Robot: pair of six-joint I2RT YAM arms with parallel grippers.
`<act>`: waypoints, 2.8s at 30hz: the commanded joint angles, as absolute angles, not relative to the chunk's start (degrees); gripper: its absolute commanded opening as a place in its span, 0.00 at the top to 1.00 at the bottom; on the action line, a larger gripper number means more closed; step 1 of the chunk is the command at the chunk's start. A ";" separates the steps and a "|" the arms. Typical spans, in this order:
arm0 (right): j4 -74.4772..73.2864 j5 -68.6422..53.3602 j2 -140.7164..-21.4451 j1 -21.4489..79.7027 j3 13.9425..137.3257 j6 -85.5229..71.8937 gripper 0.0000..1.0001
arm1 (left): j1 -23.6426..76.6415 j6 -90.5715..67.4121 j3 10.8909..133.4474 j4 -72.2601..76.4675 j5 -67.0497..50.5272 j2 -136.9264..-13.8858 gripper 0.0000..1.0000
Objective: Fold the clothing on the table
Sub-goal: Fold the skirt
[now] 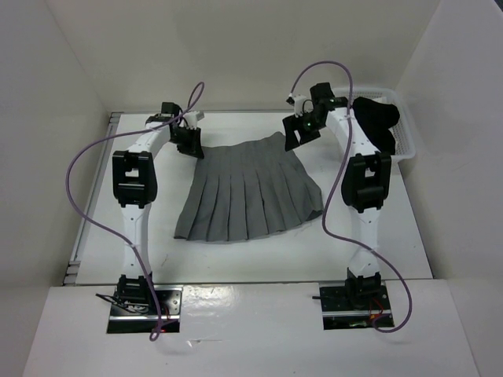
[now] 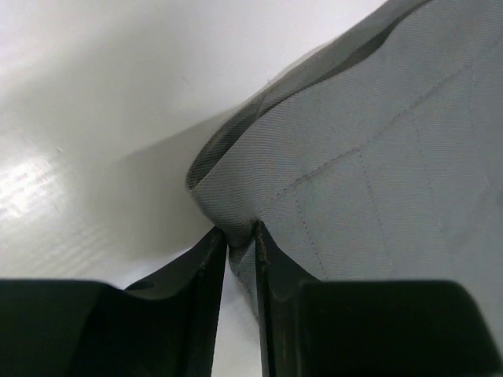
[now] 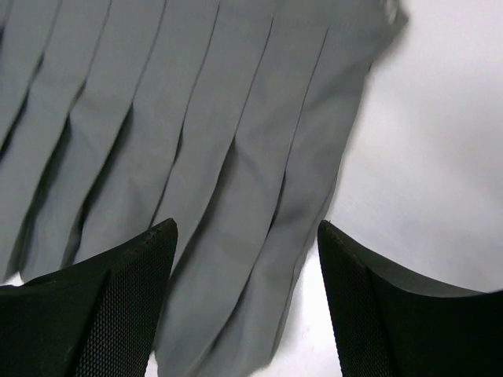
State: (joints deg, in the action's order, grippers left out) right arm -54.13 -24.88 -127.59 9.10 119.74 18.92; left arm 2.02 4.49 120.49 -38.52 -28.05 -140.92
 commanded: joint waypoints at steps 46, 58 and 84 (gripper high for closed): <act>-62.75 -32.43 -164.97 5.10 166.11 17.05 0.24 | 8.61 11.34 99.84 -39.37 -19.78 -125.24 0.73; -63.37 -34.80 -168.13 8.35 168.49 18.11 0.24 | 9.14 11.34 100.37 -39.90 -21.00 -125.77 0.73; -62.50 -24.98 -161.91 8.88 166.65 15.30 1.00 | 7.05 10.81 120.29 -44.20 -20.74 -136.49 0.82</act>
